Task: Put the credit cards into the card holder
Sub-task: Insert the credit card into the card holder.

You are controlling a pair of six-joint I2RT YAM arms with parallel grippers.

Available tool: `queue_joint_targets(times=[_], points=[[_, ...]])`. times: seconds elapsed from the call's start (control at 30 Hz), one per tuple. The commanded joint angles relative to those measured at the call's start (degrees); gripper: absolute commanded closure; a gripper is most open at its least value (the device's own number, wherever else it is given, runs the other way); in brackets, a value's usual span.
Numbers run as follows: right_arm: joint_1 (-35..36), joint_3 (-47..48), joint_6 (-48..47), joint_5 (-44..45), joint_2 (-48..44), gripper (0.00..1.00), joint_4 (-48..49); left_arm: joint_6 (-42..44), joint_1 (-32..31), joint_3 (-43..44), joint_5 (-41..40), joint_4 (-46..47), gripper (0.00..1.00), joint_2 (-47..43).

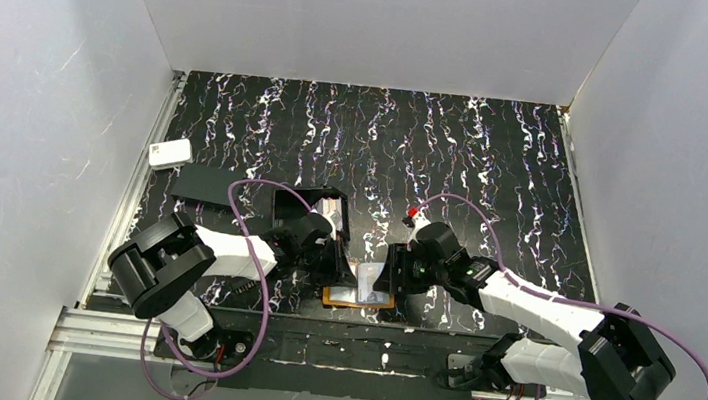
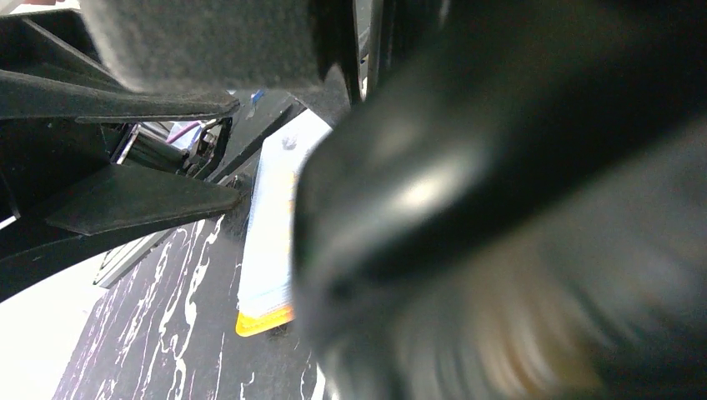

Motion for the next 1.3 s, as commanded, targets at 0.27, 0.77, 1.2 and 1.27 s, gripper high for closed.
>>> queue_joint_targets(times=[0.27, 0.77, 1.2, 1.27], points=[[-0.20, 4.10, -0.34, -2.24, -0.33, 0.41, 0.64, -0.79, -0.27, -1.44, 0.84, -6.65, 0.99, 2.90], [-0.20, 2.70, -0.65, -0.89, 0.43, 0.39, 0.82, -3.07, -0.25, -1.67, 0.00, -8.60, 0.88, -8.77], [-0.20, 2.12, -0.13, -1.80, 0.36, 0.39, 1.96, 0.43, -1.69, 4.34, 2.56, -8.67, 0.94, -3.93], [-0.20, 2.03, -0.10, -1.89, 0.34, 0.39, 2.05, 0.16, -1.72, 3.92, 2.03, -8.67, 0.95, -3.59]])
